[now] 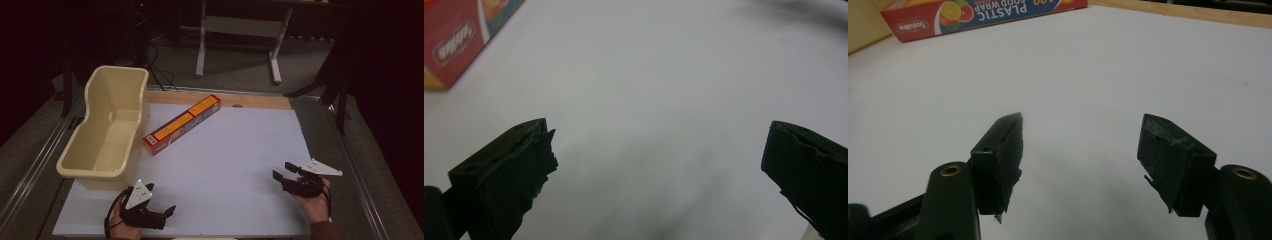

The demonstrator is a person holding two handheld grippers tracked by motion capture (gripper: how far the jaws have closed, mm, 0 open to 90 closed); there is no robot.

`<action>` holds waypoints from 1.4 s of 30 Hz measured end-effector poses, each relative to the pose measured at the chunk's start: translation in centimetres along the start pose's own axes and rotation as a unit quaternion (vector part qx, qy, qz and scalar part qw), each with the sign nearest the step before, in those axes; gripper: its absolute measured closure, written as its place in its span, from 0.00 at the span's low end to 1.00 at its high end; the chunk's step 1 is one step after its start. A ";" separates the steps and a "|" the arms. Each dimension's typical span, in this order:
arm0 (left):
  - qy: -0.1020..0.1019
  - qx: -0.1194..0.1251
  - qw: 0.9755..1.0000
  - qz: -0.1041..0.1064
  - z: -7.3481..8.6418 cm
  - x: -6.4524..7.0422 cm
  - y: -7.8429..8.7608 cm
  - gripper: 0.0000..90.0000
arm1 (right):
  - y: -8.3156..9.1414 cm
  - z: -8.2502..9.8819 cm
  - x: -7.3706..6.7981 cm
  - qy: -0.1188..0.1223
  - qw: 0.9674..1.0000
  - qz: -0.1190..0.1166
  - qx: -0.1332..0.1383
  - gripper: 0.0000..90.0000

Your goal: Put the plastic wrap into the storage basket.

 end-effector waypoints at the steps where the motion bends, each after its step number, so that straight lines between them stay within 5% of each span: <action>1: -0.007 0.005 1.000 -0.003 -0.2 0.1 0.1 0.00 | -0.1 0.0 0.0 0.000 1.000 -0.003 -0.003 0.38; 10: -0.023 0.023 0.999 -0.005 -0.6 0.3 0.4 0.00 | -0.4 0.3 -0.1 0.004 1.000 0.006 -0.017 0.38; 20: -0.032 0.025 0.999 -0.010 -0.7 0.4 0.4 0.01 | -1.8 0.1 -1.2 0.004 0.999 -0.016 -0.037 0.45; 27: -0.037 0.027 0.999 -0.011 -0.8 0.5 0.4 0.01 | -3.8 -1.3 -3.7 0.041 0.995 -0.060 -0.063 0.70; 42: -0.039 0.030 0.999 -0.007 -0.8 0.7 0.5 0.01 | -9.7 -8.1 -9.4 0.105 0.987 -0.094 -0.075 0.63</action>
Point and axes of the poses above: each handheld gripper's, and its own axes: y roughly backward along the jaws, z roughly out of its underside, x roughly to its right, the point moved 8 cm from there along -y, roughly forward along the jaws, and after that the axes turned 9 degrees about -x, right-handed, at the moved point
